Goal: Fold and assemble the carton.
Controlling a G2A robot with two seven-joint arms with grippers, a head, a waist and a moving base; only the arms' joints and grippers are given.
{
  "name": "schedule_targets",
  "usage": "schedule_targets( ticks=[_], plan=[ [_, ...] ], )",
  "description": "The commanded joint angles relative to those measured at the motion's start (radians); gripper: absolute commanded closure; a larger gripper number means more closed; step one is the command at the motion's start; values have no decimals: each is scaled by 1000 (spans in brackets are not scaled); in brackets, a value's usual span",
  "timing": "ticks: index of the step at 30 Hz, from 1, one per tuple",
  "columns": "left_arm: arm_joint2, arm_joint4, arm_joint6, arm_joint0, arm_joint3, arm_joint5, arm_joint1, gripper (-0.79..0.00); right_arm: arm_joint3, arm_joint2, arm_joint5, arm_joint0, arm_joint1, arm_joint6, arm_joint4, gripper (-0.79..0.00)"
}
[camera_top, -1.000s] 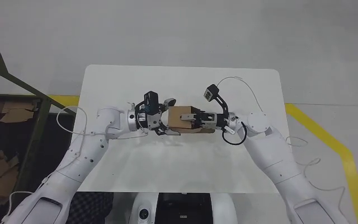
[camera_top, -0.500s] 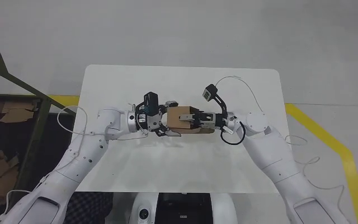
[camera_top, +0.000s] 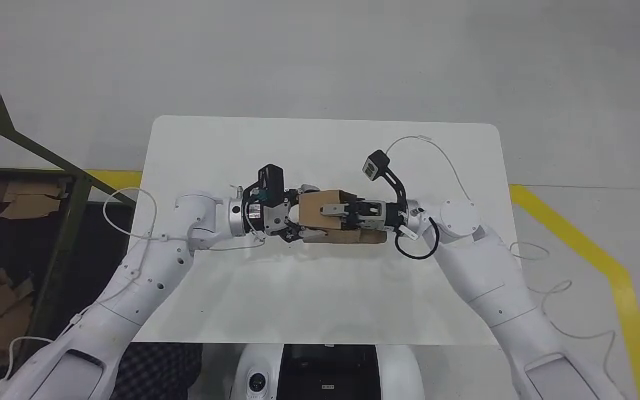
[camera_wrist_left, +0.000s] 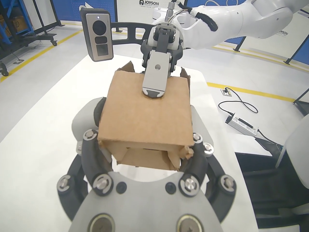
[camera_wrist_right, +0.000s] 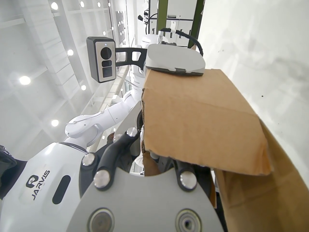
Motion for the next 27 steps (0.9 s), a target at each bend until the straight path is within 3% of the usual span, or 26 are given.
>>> schedule_targets(
  ticks=[1, 7, 17, 27],
  plan=[
    [1, -4, -2, -1, 2, 0, 1, -523, 0, 1, 0, -1, 0, -1, 0, 0],
    [3, -10, -1, -3, 5, 0, 2, -579, -2, 6, 0, -4, 2, -1, 2, 0],
    [-3, -3, 12, 0, 9, 0, 3, -560, -12, 19, 6, -10, 5, 1, 7, -142],
    [-18, 9, 40, 7, 12, 0, 1, -529, -24, 43, 7, -23, 13, -1, 5, -145]
  ],
)
